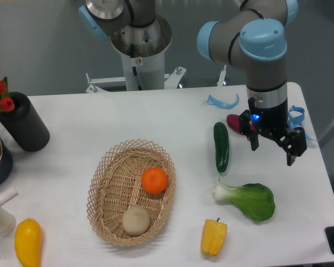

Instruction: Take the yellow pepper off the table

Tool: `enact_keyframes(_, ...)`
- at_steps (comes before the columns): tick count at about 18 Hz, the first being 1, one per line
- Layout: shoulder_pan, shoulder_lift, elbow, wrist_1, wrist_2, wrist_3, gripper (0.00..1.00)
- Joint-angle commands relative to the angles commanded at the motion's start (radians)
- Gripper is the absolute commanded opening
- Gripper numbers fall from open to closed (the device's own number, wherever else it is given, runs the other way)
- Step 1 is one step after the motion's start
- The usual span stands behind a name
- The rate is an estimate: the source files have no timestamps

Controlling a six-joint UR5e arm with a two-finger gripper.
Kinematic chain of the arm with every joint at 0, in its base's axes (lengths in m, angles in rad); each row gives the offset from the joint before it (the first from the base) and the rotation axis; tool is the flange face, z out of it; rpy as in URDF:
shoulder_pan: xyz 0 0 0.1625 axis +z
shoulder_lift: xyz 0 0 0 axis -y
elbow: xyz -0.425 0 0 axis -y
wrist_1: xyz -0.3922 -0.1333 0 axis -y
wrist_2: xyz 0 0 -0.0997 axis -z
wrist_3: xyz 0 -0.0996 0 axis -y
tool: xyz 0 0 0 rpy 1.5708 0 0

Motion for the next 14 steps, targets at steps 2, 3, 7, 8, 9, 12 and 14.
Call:
enact_keyframes(2,0.002,0.0,0.002,0.0,0.0,0.006,1.0)
enact_keyframes(3,0.003,0.0,0.002,-0.002,-0.002,0.006,1.0)
enact_keyframes(7,-0.009,-0.005,-0.006,0.002,0.003,-0.029,1.0)
enact_keyframes(8,-0.008,-0.006,-0.006,0.002,-0.003,-0.047,1.0)
enact_keyframes(9,-0.009,-0.009,-0.008,0.002,-0.005,-0.058,1.0)
enact_keyframes(12,-0.018,-0.02,-0.026,0.014,-0.003,-0.078,1.0)
enact_keyframes(14,-0.037,-0.04,-0.018,0.023,-0.003,-0.202,1.0)
